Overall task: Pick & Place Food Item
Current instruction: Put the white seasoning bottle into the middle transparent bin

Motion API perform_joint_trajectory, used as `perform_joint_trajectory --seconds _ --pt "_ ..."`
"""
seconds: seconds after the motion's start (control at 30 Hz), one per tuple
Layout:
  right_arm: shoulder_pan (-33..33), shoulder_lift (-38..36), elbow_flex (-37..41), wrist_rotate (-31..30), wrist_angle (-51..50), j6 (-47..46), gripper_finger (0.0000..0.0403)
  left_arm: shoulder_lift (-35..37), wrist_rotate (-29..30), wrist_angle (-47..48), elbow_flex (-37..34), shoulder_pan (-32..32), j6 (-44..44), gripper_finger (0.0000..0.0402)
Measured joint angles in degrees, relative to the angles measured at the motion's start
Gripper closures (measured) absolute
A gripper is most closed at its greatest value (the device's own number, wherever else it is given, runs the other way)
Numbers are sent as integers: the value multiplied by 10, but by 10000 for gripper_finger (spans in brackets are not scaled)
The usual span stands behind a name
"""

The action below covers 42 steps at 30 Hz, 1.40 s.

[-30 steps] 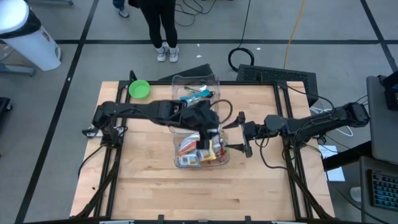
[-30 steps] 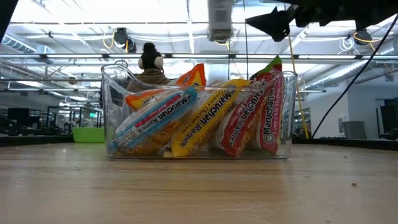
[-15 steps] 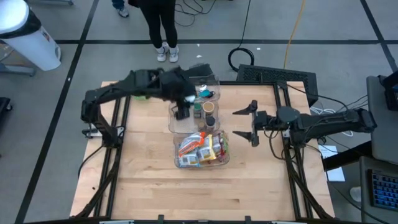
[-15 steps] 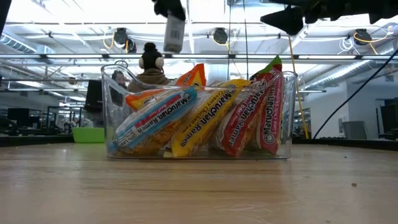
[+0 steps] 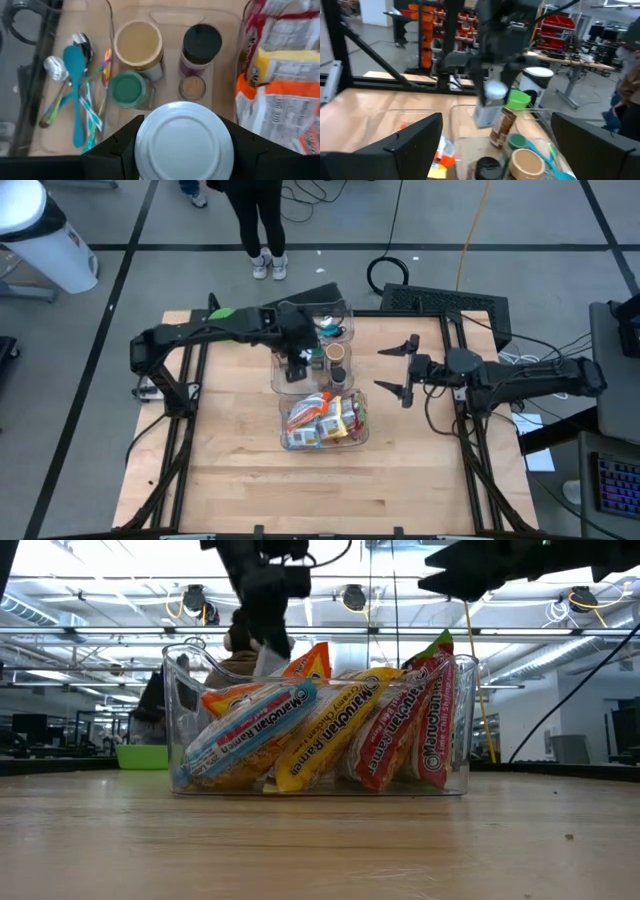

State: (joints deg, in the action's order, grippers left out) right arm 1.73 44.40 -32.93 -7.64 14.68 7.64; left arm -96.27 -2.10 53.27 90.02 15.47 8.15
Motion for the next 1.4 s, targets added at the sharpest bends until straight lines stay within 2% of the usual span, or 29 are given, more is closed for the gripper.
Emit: perform_joint_trajectory --seconds 0.2,0.57,0.8,0.97,1.4 --pt "33 8 0 0 1 8 39 1 0 -71 -75 -2 -3 201" --pt "77 42 0 2 13 21 39 111 1 -258 -258 6 -39 201" --pt "84 67 0 3 30 21 39 127 -7 -340 -341 5 -78 201" --pt "84 84 0 4 50 21 39 127 -6 -380 -370 5 -89 201" --pt "84 107 0 4 52 6 39 115 27 -386 -371 5 -94 201"
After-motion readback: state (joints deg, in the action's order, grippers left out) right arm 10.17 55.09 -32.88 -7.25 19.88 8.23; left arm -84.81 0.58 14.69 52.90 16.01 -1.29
